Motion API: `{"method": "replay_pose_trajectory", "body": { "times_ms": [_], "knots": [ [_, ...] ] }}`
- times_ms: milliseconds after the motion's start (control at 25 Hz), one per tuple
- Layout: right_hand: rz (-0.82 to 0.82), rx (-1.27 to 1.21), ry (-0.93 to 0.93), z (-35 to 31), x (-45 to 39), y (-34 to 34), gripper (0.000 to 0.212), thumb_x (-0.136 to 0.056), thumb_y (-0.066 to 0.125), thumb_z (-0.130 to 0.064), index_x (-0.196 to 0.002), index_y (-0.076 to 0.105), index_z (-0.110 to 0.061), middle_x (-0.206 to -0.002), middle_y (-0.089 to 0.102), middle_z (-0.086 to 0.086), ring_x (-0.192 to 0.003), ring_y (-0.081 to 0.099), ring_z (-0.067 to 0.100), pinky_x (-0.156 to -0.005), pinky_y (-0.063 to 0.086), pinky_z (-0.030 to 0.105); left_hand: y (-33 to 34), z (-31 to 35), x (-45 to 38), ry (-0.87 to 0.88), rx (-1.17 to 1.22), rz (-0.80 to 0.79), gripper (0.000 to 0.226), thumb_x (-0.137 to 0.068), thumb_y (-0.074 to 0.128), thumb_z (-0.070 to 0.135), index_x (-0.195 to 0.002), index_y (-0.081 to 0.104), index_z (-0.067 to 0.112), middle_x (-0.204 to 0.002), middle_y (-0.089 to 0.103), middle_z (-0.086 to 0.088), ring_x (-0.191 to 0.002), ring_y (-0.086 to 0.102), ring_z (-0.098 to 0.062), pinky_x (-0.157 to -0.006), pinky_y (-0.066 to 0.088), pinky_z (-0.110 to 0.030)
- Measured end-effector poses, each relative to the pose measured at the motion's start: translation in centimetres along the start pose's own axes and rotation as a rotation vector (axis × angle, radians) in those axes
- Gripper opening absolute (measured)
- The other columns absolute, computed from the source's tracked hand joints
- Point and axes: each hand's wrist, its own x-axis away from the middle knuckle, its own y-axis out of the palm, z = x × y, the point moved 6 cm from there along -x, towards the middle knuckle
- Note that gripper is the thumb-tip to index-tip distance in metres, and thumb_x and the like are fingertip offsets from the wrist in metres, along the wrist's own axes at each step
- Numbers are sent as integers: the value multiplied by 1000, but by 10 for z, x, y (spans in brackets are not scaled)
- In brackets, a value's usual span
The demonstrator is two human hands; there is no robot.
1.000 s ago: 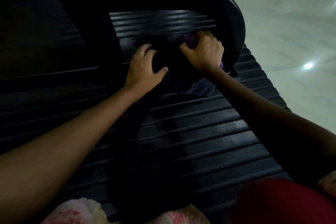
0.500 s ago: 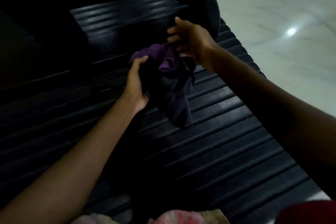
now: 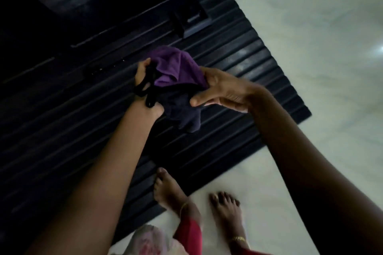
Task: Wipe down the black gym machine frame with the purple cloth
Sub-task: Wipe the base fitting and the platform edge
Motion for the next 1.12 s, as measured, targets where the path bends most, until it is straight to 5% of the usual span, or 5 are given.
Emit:
{"method": "replay_pose_trajectory", "body": {
  "times_ms": [200,440,760,920,1120],
  "knots": [
    [537,-296,-4,-15,106,11,18,-83,71,-15,-97,68,-5,-90,74,10,-80,70,20,-76,57,32,50,56,127,-120,570,-319,65,-95,19,65,-134,52,25,-134,56,-10,-113,56,-26,-86,51,-36],
    [741,-634,186,-67,229,10,39,-88,60,-47,-108,64,-14,-99,69,6,-90,65,24,-71,54,35,61,105,244,-138,383,-354,57,-85,51,58,-121,62,15,-116,68,-12,-106,64,-25,-79,50,-35],
    [571,-1046,-107,-171,391,30,19,-92,53,-24,-87,63,-8,-66,66,2,-57,64,12,-50,53,22,84,202,395,-101,526,-481,56,-90,42,56,-126,59,16,-118,66,-11,-106,63,-28,-82,50,-39],
    [412,-821,-182,-223,461,48,19,-88,53,-22,-96,67,-12,-81,68,5,-67,65,14,-54,53,24,102,260,479,-98,681,-634,52,-86,45,49,-113,67,11,-115,67,-15,-98,68,-28,-73,58,-38],
    [777,-422,-186,-291,525,28,22,-95,52,-17,-111,61,-5,-86,61,6,-71,59,15,-54,48,21,105,319,570,146,482,-635,42,-92,42,41,-109,66,12,-106,72,-8,-91,70,-15,-76,54,-29]
  ]
}}
